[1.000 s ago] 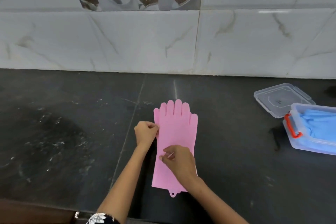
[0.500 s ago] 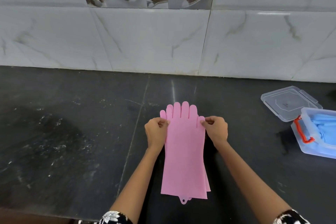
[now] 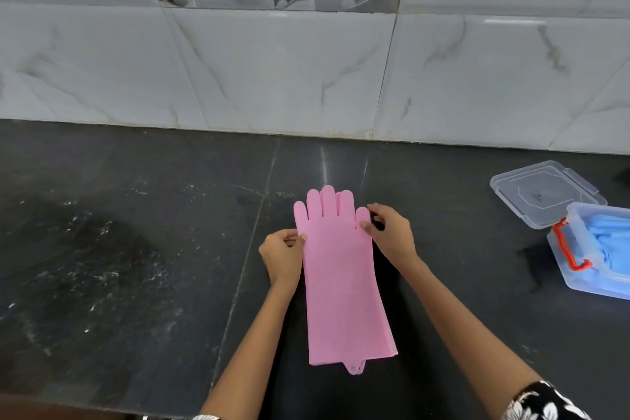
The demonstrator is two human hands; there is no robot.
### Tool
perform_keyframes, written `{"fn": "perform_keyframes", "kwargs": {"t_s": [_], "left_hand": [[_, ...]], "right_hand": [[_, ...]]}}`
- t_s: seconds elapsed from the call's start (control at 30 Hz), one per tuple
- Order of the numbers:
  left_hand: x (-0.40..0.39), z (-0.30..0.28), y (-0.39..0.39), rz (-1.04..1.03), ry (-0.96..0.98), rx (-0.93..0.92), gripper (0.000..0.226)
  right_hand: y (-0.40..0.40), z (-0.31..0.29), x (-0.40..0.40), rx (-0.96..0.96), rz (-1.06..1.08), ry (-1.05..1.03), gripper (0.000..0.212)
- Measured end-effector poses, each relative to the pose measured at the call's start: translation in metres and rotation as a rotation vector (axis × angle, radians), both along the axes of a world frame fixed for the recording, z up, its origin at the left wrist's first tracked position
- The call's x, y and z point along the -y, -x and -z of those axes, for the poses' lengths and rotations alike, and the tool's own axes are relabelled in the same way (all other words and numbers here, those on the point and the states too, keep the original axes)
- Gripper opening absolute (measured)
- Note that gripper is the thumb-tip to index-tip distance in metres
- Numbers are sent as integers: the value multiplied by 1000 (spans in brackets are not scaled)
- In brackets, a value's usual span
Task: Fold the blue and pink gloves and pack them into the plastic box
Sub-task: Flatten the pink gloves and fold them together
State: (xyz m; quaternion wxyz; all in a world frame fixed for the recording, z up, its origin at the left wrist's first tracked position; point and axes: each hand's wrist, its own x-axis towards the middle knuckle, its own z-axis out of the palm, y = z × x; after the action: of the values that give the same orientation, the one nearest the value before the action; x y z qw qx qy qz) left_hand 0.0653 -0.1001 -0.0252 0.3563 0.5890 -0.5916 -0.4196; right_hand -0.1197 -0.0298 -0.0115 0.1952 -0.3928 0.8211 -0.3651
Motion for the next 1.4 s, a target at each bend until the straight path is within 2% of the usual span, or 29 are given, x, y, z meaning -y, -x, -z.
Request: {"fn": "perform_keyframes", "kwargs": {"t_s": [0.07,0.13,0.27,0.37,0.53,0.7,0.9,1.13,1.27,1.4], "left_hand": [[2,-1,1,-1,-13,0,13],[5,-3,1,8,-19,3,13],[12,-9,7,61,-32,9,12],[12,-11,9,75,-26,20,10],[-2,-8,-1,93,-19,52,11],[-9,-12,-4,99,-16,75,13],[-14,-19,-7,120,13,103,13],[-30,-14,-33,201,2,175,12],[-41,-16,-48,246,-39,181,9],[-52,-18,-60,273,-82,218,6]], "right_hand": [[6,-2,1,27,-83,-21,41],[10,-6,3,15,-118,-52,37],[15,-10,2,-51,40,-94,21],[15,-7,0,-116,88,-132,21],[22,-7,15,-8,88,-68,29],[22,-8,38,80,73,-40,9],[13,-19,46,-14,121,26,13],[-16,-22,-38,-69,75,-96,10],[-41,-19,-95,19,-6,-205,22],[-71,-17,-120,77,-37,-267,30]]}}
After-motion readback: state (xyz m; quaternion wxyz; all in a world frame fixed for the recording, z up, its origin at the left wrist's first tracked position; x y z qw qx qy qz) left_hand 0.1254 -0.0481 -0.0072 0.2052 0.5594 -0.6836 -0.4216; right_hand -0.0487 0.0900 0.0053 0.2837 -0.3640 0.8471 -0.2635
